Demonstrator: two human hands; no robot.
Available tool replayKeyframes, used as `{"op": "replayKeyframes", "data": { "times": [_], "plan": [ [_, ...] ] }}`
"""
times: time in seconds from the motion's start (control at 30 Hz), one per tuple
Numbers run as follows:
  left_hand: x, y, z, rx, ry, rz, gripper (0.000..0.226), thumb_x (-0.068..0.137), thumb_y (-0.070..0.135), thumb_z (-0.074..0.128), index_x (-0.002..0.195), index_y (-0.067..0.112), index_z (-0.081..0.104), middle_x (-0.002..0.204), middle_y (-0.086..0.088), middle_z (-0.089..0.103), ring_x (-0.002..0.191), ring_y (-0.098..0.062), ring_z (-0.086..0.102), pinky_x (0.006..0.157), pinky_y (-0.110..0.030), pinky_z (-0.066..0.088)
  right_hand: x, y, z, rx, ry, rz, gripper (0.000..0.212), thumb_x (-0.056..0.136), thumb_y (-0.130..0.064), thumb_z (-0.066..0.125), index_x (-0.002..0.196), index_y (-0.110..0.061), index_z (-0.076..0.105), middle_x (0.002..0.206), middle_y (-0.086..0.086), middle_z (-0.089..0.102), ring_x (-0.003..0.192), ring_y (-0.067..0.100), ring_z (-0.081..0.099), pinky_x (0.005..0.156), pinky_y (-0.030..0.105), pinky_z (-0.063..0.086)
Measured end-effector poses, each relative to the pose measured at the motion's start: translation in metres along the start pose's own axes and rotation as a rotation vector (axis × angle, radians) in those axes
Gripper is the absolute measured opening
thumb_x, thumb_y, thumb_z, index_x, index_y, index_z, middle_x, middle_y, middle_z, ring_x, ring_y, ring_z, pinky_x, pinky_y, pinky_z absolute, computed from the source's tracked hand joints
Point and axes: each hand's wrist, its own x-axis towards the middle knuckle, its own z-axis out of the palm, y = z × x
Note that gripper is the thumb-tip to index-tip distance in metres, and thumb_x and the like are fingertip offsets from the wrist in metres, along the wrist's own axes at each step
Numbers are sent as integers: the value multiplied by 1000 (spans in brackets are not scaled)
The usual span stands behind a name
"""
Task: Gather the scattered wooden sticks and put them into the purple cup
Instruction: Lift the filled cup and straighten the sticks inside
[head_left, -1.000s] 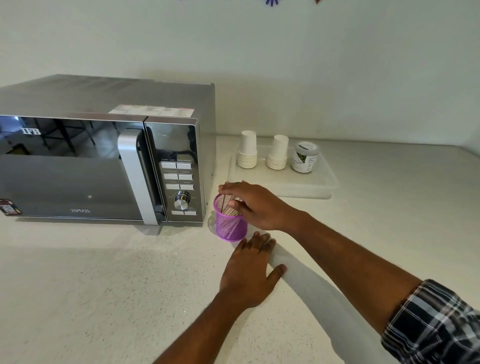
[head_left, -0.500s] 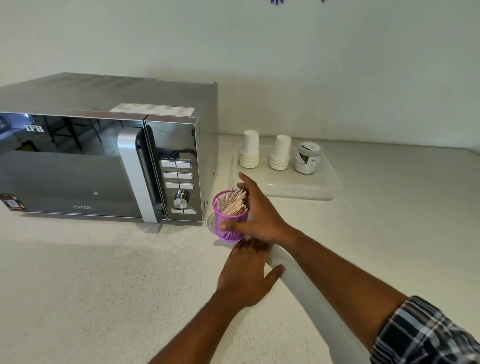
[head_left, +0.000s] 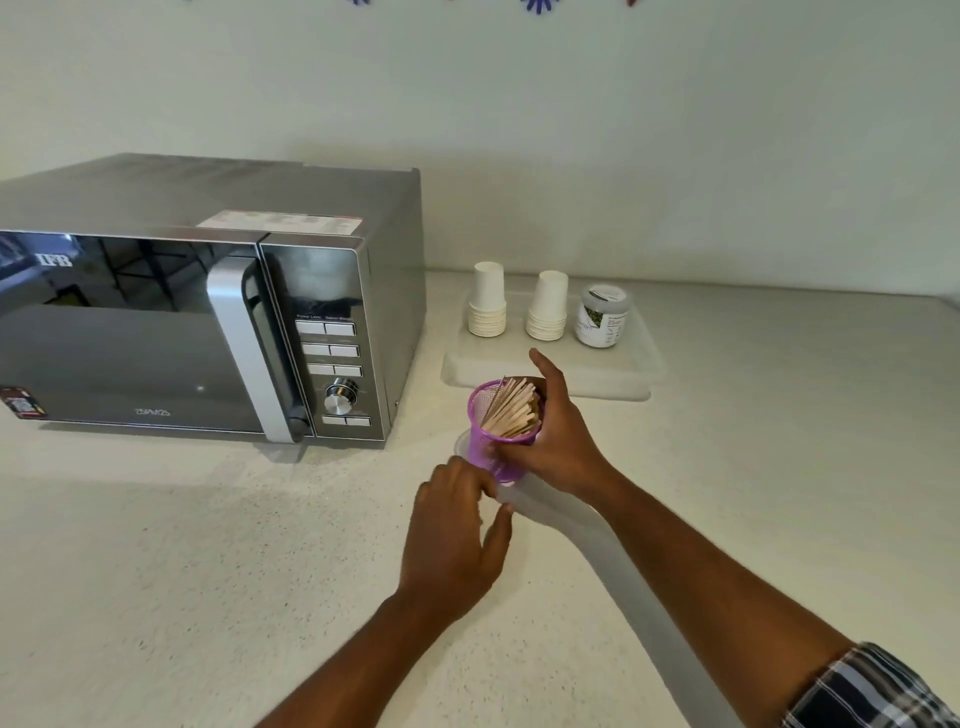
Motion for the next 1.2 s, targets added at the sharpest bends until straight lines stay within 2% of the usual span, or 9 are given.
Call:
{"op": "replayKeyframes", "data": {
  "times": [0.1, 0.23, 0.33, 0.4, 0.53, 0.73, 1.0, 1.07, 1.2],
  "plan": [
    [10, 9, 1, -143, -4, -176, 60, 75, 38, 83, 115, 36, 38, 114, 13, 46, 98, -13, 53, 81, -29, 58, -16, 8, -19, -2, -38, 16, 132, 49, -57, 94, 153, -47, 13, 130, -18, 55, 120, 10, 62, 89, 17, 57],
    [19, 32, 17, -299, -137, -253, 103, 66, 48, 90, 142, 38, 22, 146, 15, 32, 131, -11, 42, 101, -26, 49, -37, 16, -49, -28, -148, 7, 132, 53, -41, 98, 155, -47, 14, 143, -10, 51, 129, 14, 56, 100, 31, 57],
    [23, 46, 26, -597, -339, -326, 124, 56, 57, 90, 148, 46, 8, 153, 20, 25, 136, 4, 36, 95, -11, 46, -50, 17, -71, -55, -285, -10, 122, 59, -32, 96, 155, -42, 22, 145, -15, 51, 132, 6, 54, 104, 31, 55],
    [21, 56, 35, -686, -436, -330, 130, 52, 55, 91, 150, 47, 5, 153, 17, 30, 136, 1, 39, 92, -12, 48, -60, 20, -90, -69, -363, -36, 112, 65, -27, 93, 156, -31, 27, 151, -12, 48, 137, 8, 50, 109, 31, 50],
    [10, 70, 45, -735, -478, -349, 121, 53, 64, 91, 151, 40, 26, 148, 19, 44, 134, -6, 48, 101, -27, 53, -68, 18, -123, -65, -424, -61, 107, 69, -33, 91, 156, -35, 29, 160, -22, 35, 147, 3, 36, 119, 38, 41],
    [-1, 88, 61, -725, -396, -359, 87, 65, 24, 96, 140, 28, 51, 133, 4, 64, 122, -17, 62, 98, -44, 57, -99, 8, -122, -337, -332, -213, 98, 73, -76, 73, 154, -52, 23, 164, -27, 24, 150, -1, 26, 119, 42, 37],
    [-4, 89, 69, -709, -369, -385, 92, 55, 33, 100, 132, 48, 51, 125, 21, 64, 117, -6, 63, 78, -23, 59, -112, 11, -135, -173, -194, -319, 87, 83, -48, 79, 156, -29, 35, 161, -15, 39, 149, 8, 36, 117, 44, 42],
    [-5, 95, 70, -665, -341, -417, 91, 51, 44, 98, 124, 61, 47, 120, 31, 62, 113, 6, 60, 74, -16, 57, -112, 16, -134, -120, -100, -255, 94, 80, -55, 77, 157, -31, 30, 162, -15, 35, 149, 10, 35, 118, 44, 40],
    [-11, 104, 75, -569, -224, -391, 98, 48, 54, 95, 129, 50, 41, 118, 40, 56, 110, 14, 57, 71, -11, 54, -126, 30, -118, -51, -56, -67, 116, 61, -70, 82, 156, -44, 19, 162, -19, 30, 145, 6, 39, 116, 41, 45]
  ]
}}
